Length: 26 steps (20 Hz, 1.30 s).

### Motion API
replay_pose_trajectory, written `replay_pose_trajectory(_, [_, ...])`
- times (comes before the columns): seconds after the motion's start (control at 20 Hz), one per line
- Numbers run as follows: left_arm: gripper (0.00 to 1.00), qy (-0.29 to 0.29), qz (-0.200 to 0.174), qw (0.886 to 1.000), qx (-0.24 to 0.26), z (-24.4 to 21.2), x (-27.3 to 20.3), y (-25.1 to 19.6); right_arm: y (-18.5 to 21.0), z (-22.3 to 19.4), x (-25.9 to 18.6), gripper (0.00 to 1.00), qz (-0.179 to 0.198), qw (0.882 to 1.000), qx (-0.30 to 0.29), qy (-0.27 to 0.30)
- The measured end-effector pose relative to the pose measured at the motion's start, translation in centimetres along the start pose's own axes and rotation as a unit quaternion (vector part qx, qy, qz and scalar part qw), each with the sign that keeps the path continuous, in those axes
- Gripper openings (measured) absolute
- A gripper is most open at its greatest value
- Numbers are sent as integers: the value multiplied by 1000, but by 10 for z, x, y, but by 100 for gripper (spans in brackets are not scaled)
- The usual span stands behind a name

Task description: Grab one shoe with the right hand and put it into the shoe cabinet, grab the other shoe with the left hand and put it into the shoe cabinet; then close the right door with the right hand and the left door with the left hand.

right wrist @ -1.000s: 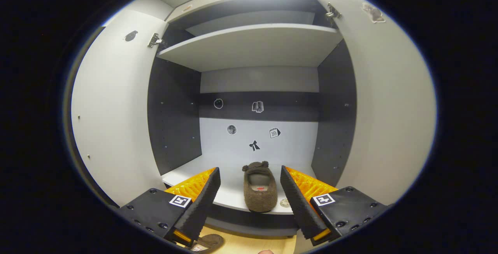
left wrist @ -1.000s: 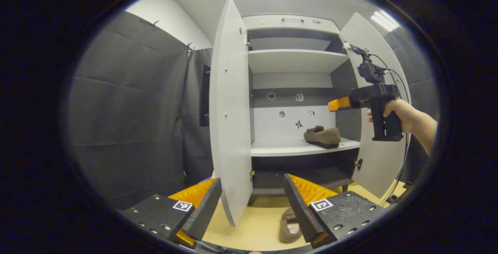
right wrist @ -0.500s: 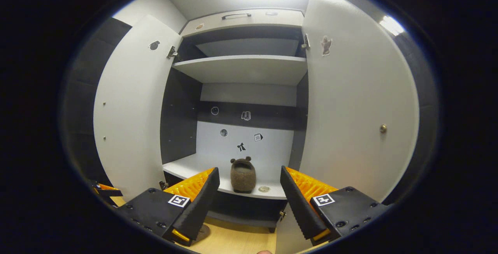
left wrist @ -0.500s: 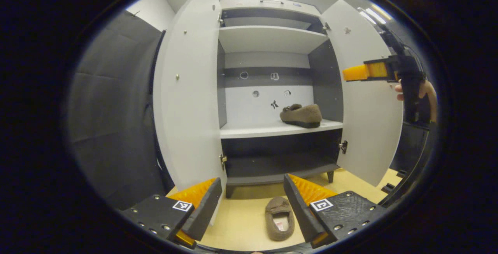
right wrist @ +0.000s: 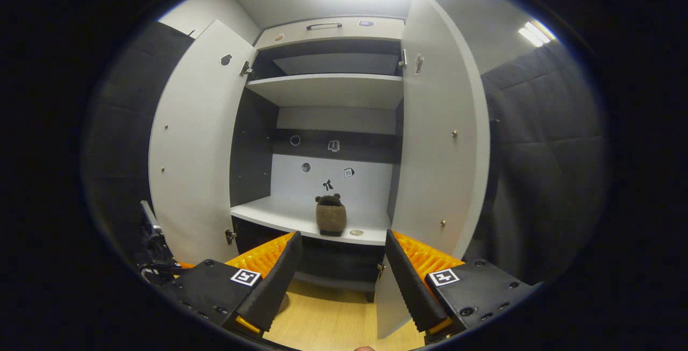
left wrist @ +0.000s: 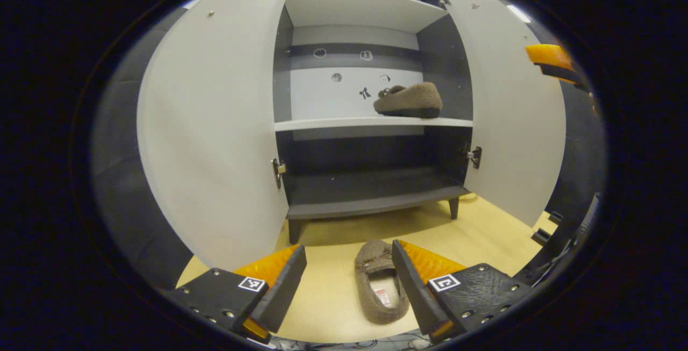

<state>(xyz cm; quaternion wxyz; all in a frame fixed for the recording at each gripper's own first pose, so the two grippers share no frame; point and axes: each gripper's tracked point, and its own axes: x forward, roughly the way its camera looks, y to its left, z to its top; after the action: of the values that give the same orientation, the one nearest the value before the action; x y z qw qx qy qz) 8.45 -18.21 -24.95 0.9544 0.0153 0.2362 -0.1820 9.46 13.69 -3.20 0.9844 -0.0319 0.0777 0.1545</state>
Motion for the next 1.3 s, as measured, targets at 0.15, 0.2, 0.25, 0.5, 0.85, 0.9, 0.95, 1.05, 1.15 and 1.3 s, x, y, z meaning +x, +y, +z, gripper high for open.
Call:
replay_pose_trajectory(0.15, [94,35,-8,999,-6,-25,21,0,-9,-10,-13,98,-12,1000,5,9])
replay_pose_trajectory(0.2, [94,48,-10,999,-6,-34,28,1,-13,-14,-17,98,-16,1000,4,14])
replay_pose_trajectory(0.25, [94,59,-13,998,-5,-42,34,1,-18,-16,-19,98,-21,1000,4,17])
replay_pose_trajectory(0.5, [99,124,-20,992,-8,-79,51,0,-32,-19,-31,98,-43,999,6,23])
replay_pose_trajectory(0.85, [99,176,-1,984,5,-103,68,9,-53,-25,-44,98,-70,997,9,31])
replay_pose_trajectory(0.9, [89,180,0,984,8,-108,72,9,-57,-27,-45,98,-74,997,10,34])
replay_pose_trajectory(0.95, [79,186,-1,983,5,-112,75,7,-59,-29,-46,98,-76,996,10,37])
replay_pose_trajectory(1.05, [78,195,-3,981,-8,-119,79,4,-65,-31,-46,96,-82,996,12,40])
replay_pose_trajectory(1.15, [43,220,-7,975,-40,-128,78,-5,-70,-33,-47,98,-86,995,14,42])
replay_pose_trajectory(1.3, [11,205,-7,977,-54,-125,84,-9,-76,-34,-50,98,-89,995,16,45])
